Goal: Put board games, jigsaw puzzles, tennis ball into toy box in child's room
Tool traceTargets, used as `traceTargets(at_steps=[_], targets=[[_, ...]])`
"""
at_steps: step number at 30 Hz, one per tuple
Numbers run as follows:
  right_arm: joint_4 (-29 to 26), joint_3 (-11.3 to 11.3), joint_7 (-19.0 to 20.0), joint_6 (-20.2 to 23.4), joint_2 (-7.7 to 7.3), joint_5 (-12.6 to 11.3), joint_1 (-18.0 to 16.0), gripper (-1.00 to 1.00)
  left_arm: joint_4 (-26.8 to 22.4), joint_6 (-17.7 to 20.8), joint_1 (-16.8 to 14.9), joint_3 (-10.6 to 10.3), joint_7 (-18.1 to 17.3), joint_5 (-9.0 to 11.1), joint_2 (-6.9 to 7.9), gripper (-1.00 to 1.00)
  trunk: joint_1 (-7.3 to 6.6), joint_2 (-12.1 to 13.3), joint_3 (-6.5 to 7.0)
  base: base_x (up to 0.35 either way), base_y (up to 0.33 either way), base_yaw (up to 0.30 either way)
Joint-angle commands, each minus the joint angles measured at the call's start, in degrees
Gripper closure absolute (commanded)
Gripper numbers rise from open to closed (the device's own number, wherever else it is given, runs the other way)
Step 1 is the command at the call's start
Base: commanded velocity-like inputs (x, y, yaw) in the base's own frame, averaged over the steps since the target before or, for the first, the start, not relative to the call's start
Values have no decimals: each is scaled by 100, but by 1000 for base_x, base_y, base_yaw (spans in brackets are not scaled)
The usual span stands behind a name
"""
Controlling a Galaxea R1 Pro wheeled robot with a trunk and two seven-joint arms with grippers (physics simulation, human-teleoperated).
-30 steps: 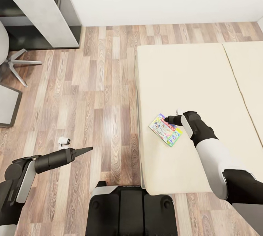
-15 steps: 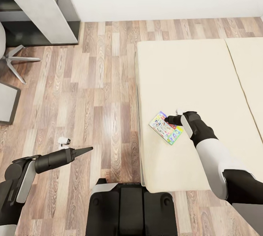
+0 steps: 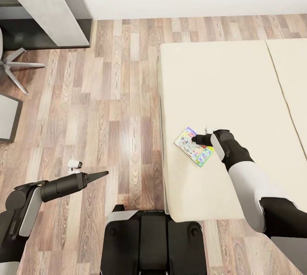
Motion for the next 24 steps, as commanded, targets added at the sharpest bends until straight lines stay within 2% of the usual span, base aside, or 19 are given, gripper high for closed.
traceTargets(at_steps=[1,12,24], targets=[[-6,-9,-5,25,1,-41,-1,-100,-1,36,-2,1,-10,9,1,-100,3,-9,-15,0,0,0],[-6,-9,-3,25,2,-41,-1,-100,-1,34,-2,1,-10,9,1,-100,3,-9,-110,0,0,0],[-8,-9,12,26,8,-49,-1,-100,-1,35,-2,1,-10,9,1,-100,3,-9,-120,0,0,0]])
